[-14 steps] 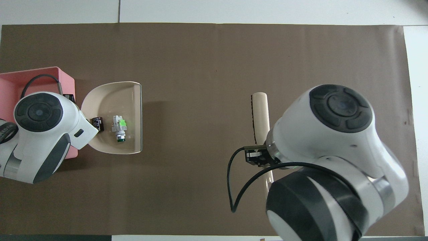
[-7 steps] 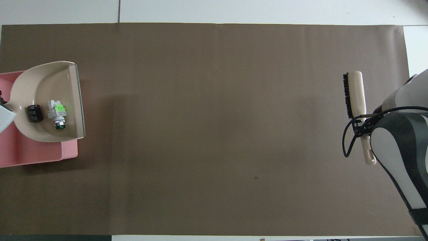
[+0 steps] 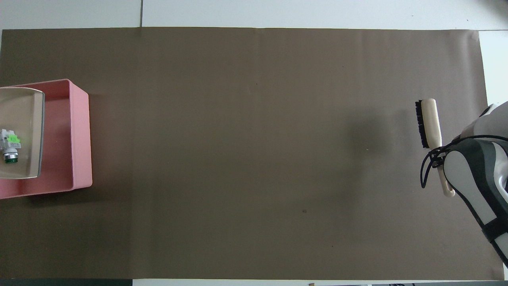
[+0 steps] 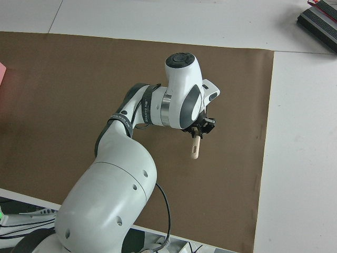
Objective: Clean e-waste and dump in bin
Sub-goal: 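Tip the dustpan with the left gripper to dump parts into the bin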
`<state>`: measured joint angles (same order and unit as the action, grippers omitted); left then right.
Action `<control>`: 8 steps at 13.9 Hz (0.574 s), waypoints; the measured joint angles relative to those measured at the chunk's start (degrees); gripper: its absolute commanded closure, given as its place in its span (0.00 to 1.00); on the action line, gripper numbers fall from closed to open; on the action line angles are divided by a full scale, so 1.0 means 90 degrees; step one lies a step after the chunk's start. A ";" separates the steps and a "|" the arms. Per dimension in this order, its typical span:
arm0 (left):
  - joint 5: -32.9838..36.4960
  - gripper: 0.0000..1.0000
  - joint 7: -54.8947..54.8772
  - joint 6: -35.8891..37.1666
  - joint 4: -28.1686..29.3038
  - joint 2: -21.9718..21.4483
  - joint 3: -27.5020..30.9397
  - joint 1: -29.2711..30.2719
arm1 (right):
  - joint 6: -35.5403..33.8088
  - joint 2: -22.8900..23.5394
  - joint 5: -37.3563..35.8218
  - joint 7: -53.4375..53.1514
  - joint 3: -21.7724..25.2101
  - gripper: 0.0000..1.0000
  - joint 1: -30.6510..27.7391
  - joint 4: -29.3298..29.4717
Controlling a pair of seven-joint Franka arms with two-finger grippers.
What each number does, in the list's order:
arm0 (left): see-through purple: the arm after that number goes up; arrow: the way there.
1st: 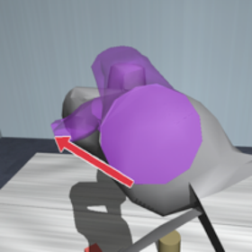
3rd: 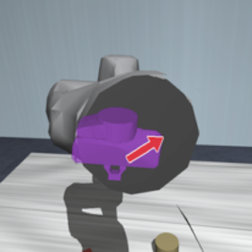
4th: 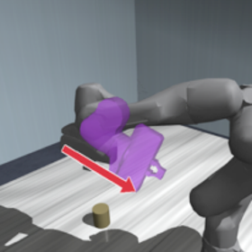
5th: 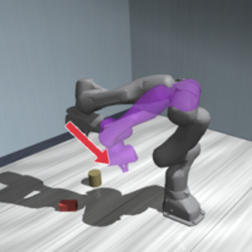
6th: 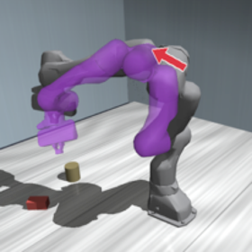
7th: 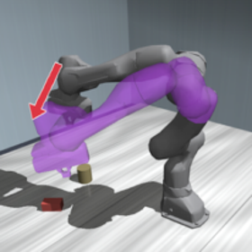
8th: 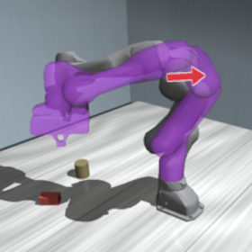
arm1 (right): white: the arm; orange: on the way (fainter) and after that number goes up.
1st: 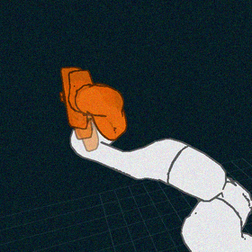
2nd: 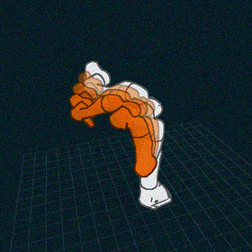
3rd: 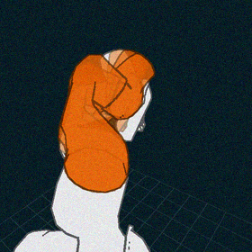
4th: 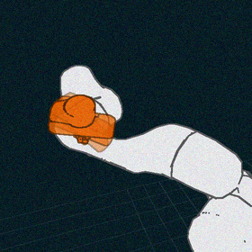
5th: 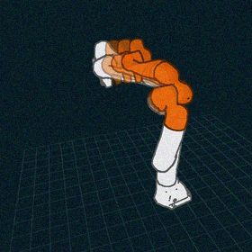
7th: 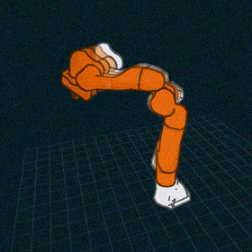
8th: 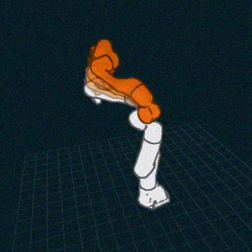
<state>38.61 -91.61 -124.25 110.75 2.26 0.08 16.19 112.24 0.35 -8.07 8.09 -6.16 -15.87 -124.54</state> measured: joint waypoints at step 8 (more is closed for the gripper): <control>0.2578 1.00 0.1344 0.0079 0.0183 0.0362 -0.0089 -0.0226 | 0.0010 0.0176 0.0893 0.0001 -0.0041 1.00 -0.0058 -0.0184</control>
<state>61.81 -79.51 -123.54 112.40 5.51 -0.72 14.16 112.33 1.94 -0.04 8.09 -6.53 -16.39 -126.19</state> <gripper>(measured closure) 0.674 0.740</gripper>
